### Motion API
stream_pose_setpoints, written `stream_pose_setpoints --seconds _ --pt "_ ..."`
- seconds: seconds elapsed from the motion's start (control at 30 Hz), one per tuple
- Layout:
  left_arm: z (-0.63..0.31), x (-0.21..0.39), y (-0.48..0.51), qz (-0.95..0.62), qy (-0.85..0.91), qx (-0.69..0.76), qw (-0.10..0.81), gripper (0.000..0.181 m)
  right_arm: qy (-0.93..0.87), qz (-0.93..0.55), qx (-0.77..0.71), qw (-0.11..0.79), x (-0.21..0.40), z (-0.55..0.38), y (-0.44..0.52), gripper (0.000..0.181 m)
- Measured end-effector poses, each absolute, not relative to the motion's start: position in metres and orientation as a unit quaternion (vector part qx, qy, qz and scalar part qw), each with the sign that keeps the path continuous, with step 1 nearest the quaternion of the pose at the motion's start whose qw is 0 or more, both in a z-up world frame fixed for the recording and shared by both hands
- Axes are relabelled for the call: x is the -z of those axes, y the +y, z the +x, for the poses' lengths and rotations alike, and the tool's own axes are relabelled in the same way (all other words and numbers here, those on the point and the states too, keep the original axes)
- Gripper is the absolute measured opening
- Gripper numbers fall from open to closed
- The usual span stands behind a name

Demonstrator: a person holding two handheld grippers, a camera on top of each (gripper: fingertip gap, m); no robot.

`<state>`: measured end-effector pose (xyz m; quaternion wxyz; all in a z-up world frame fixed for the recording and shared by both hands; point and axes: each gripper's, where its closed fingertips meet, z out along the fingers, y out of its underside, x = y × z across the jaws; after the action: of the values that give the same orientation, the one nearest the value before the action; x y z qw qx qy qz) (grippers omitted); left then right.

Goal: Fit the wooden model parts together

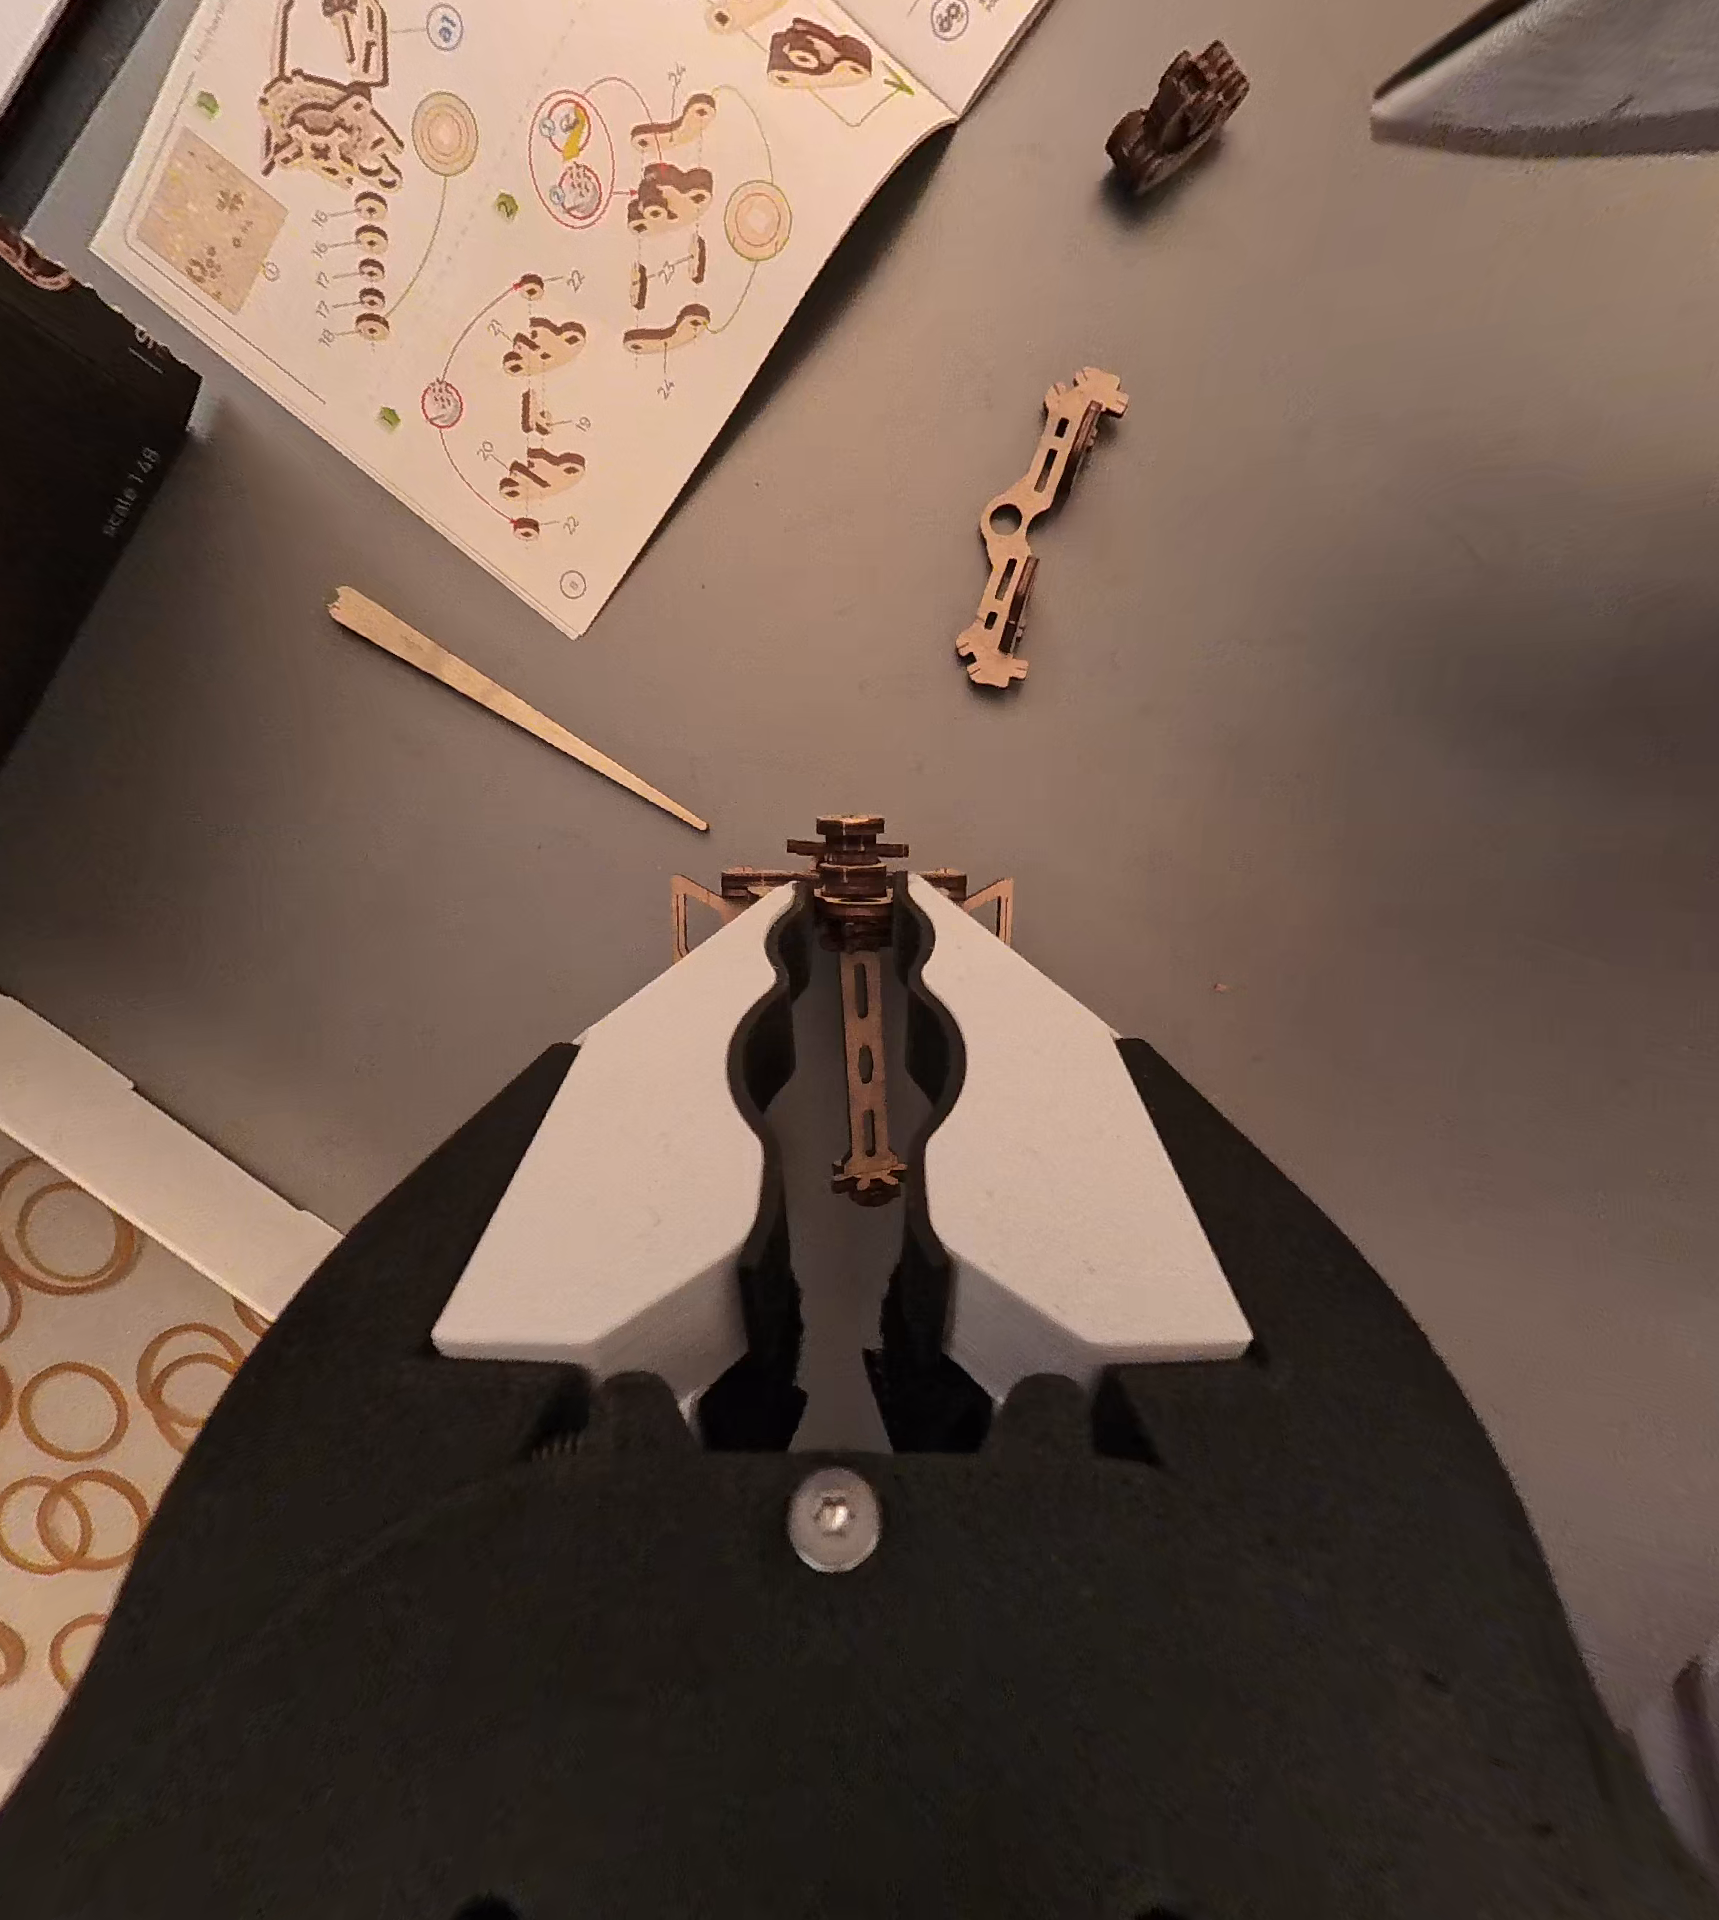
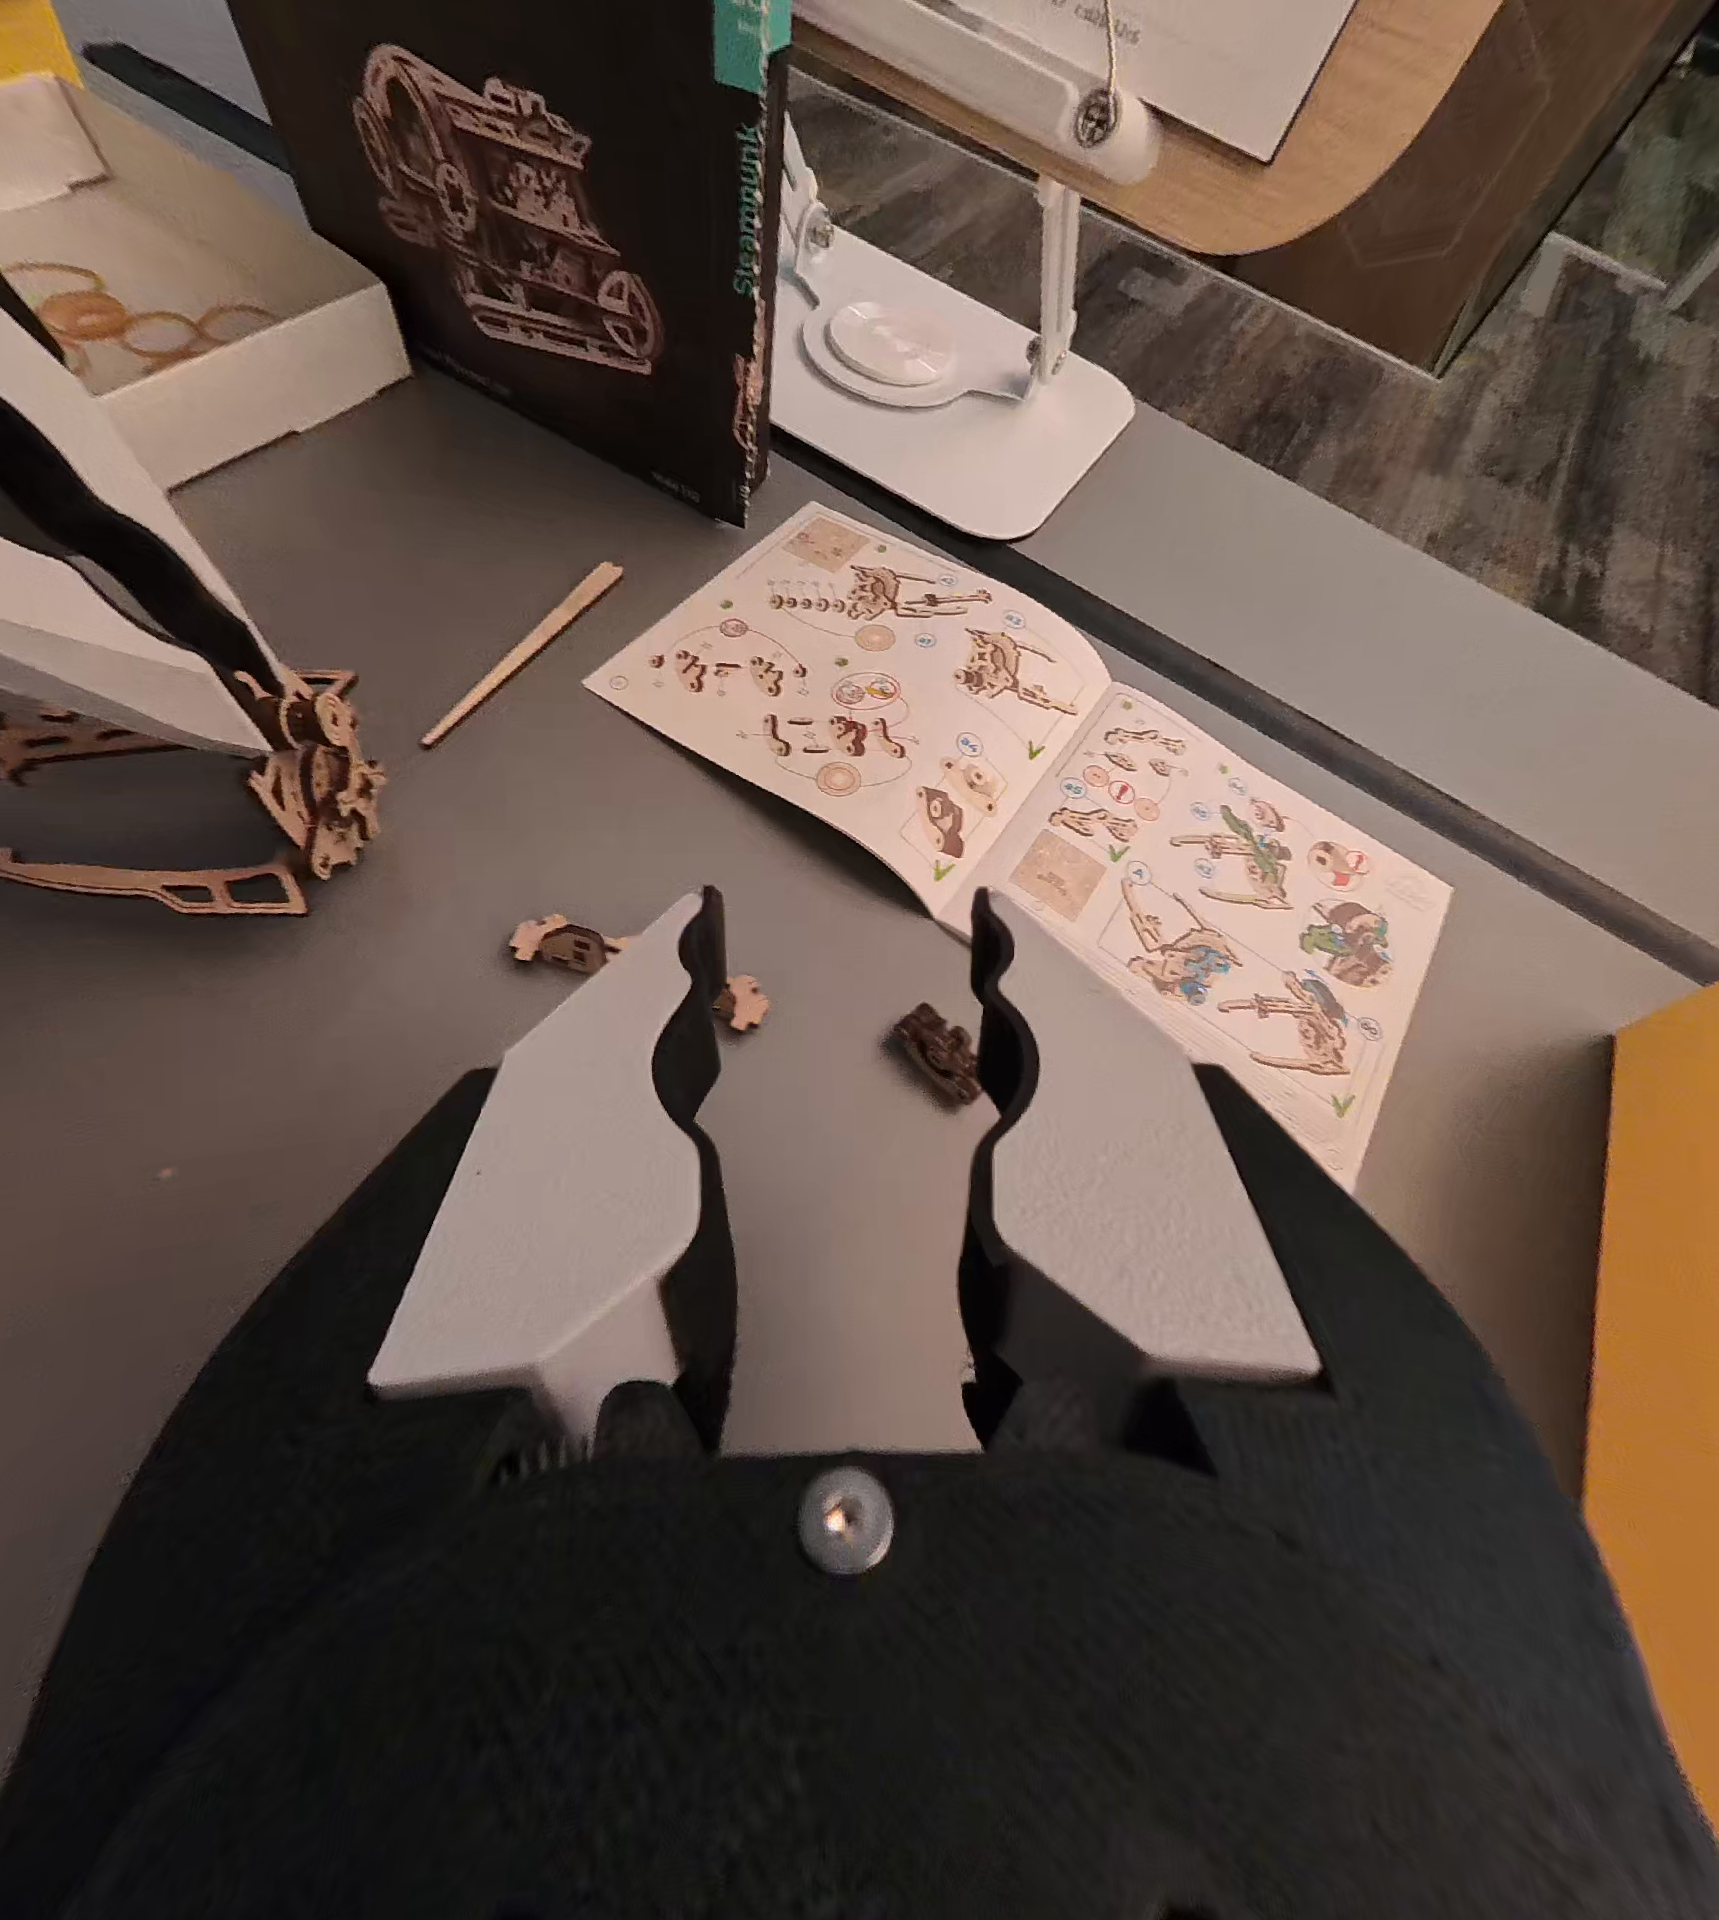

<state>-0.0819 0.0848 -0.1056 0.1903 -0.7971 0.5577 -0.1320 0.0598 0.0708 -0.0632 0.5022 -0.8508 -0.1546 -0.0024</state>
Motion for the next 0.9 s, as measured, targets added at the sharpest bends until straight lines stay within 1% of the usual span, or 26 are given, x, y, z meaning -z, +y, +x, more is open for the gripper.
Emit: stream_pose_setpoints --seconds 0.03,0.9 --pt "-0.081 0.105 0.085 -0.797 0.558 0.132 0.192 0.012 -0.155 -0.851 0.007 0.501 0.064 0.061 0.071 0.046" --pt "-0.079 0.106 0.086 -0.796 0.556 0.138 0.197 0.013 -0.152 -0.847 0.034 0.507 0.062 0.072 0.073 0.047"
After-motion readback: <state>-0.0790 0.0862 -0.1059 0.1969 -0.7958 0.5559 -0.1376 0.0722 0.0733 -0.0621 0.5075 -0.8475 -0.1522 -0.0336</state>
